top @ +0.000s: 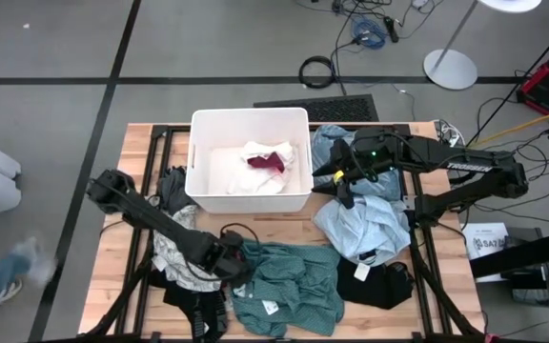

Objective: Sort clothes
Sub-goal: Put the red sock into the white laundry organizer

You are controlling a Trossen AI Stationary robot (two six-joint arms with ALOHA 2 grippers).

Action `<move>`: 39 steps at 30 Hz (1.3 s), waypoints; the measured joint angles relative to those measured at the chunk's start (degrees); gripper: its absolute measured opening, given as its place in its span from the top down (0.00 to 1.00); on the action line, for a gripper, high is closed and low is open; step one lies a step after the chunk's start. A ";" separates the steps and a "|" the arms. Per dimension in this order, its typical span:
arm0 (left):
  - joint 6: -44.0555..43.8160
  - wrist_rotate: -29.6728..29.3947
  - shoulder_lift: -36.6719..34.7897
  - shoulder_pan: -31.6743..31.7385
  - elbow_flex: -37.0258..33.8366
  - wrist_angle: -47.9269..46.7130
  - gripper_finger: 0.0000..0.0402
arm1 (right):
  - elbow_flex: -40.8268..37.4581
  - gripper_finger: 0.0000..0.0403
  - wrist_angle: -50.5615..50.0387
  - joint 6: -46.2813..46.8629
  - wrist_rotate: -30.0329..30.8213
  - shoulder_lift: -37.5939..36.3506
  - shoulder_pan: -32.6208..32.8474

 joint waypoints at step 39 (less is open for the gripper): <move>38.76 -12.51 -24.04 8.03 -0.02 28.84 0.98 | 0.04 0.45 11.35 1.80 -6.46 0.90 1.86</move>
